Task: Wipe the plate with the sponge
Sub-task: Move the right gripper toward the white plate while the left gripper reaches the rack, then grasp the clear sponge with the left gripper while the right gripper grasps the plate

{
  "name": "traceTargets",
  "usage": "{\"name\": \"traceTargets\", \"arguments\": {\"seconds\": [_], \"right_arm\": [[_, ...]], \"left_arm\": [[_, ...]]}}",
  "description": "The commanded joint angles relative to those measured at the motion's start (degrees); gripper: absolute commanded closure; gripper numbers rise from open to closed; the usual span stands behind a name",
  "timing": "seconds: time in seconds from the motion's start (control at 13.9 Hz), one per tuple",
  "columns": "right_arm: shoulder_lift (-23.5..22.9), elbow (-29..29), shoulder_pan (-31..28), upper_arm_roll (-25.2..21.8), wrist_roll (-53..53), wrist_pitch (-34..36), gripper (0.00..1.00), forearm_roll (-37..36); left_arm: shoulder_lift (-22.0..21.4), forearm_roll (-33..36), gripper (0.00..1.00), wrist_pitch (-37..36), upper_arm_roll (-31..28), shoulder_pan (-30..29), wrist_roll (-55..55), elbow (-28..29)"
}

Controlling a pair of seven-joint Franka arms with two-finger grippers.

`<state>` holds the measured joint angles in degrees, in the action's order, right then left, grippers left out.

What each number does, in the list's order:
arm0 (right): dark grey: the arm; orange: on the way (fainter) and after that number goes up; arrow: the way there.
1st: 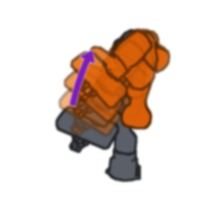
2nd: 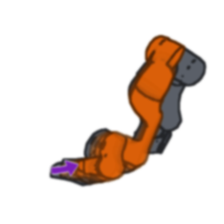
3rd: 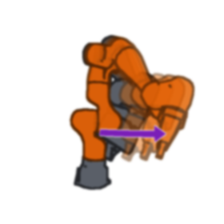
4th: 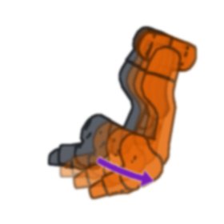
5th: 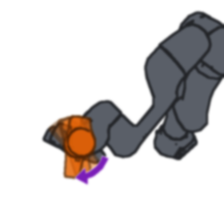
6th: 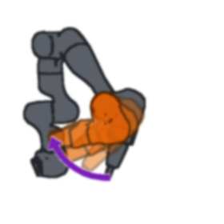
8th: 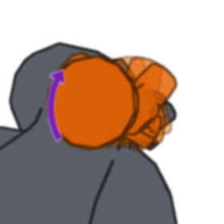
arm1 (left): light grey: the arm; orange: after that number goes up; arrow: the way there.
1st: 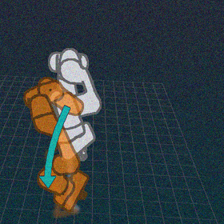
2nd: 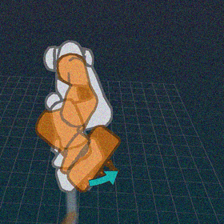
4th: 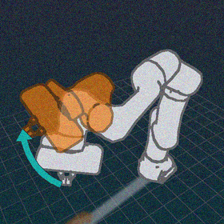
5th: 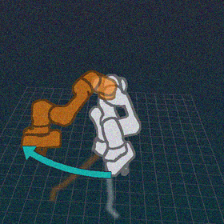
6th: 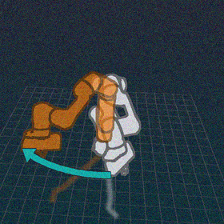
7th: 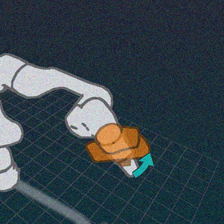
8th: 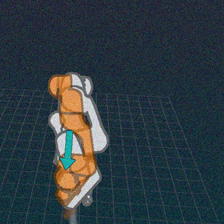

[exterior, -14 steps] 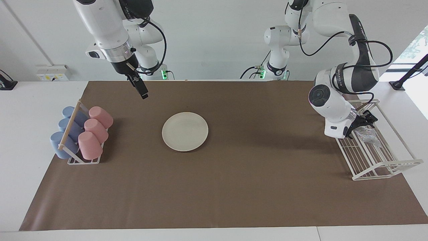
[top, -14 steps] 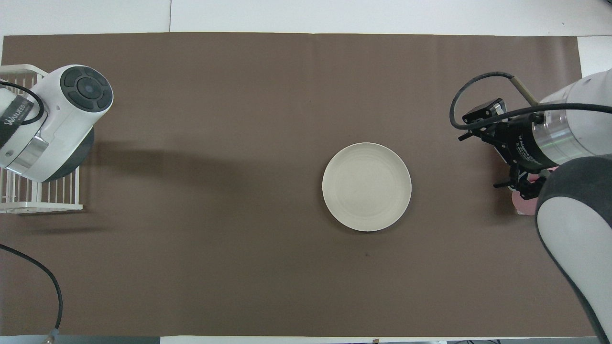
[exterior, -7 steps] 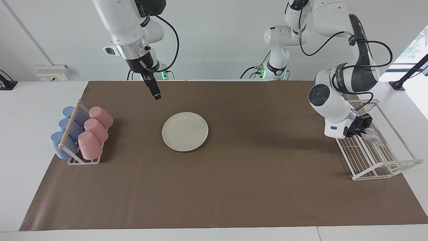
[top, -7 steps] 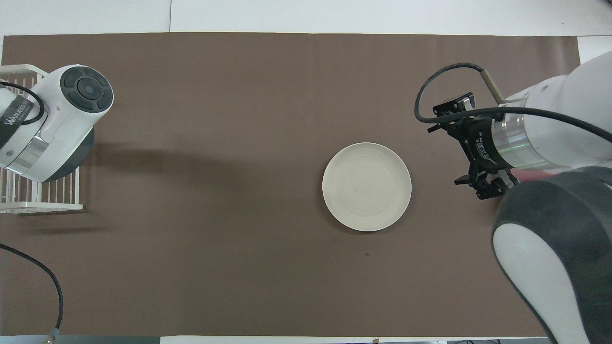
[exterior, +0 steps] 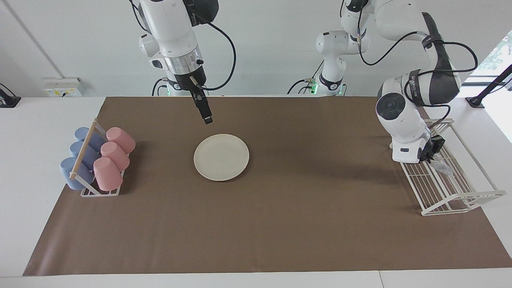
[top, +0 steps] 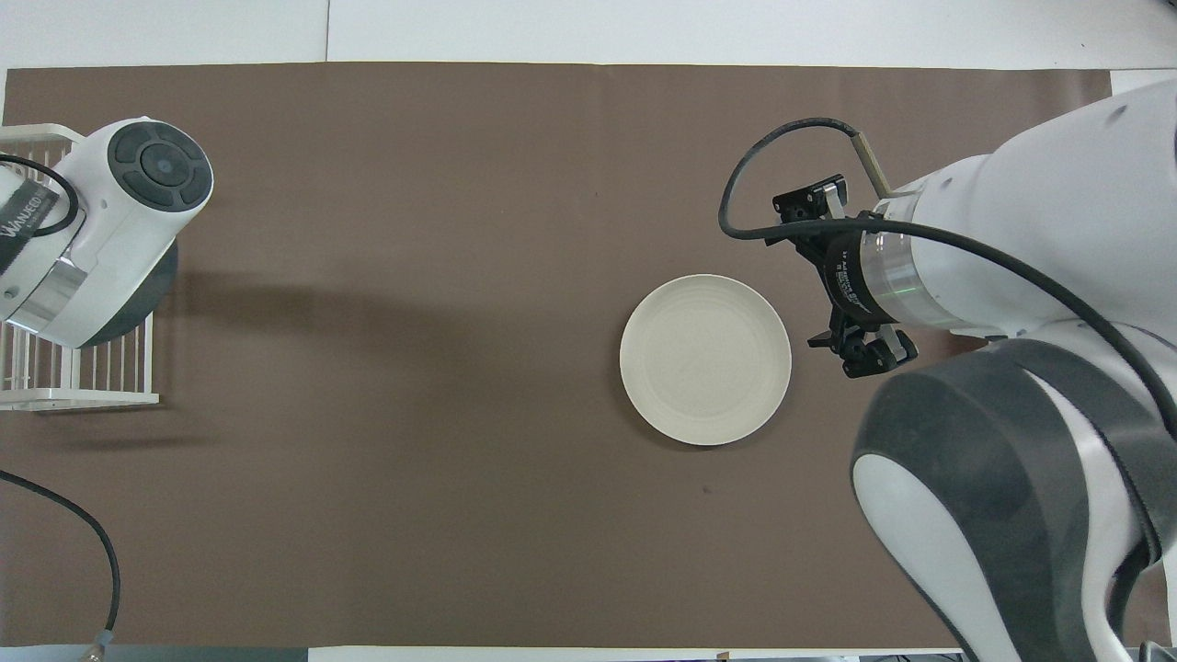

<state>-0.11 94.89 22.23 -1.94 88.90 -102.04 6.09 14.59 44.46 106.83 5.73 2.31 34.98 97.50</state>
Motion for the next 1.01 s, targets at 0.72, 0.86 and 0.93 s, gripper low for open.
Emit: {"name": "traceTargets", "arguments": {"seconds": [0.72, 0.86, 0.93], "right_arm": [[-10.52, -12.97, 5.36, 1.14, 17.27, -2.11, 0.0, 1.38], [-11.92, -13.15, 7.2, 1.06, 20.5, -2.11, 0.0, 1.03], [-12.28, -13.15, 7.56, 1.06, 23.13, -2.2, 0.0, 1.03]], "left_arm": [[-6.23, -65.5, 1.0, -14.72, 0.42, -2.75, -3.15, -11.9], [-8.07, -74.39, 1.0, -15.42, 0.42, -3.63, -9.19, -8.58], [-9.65, -77.74, 1.0, -15.42, 0.33, -3.72, -12.62, -5.69]]}}
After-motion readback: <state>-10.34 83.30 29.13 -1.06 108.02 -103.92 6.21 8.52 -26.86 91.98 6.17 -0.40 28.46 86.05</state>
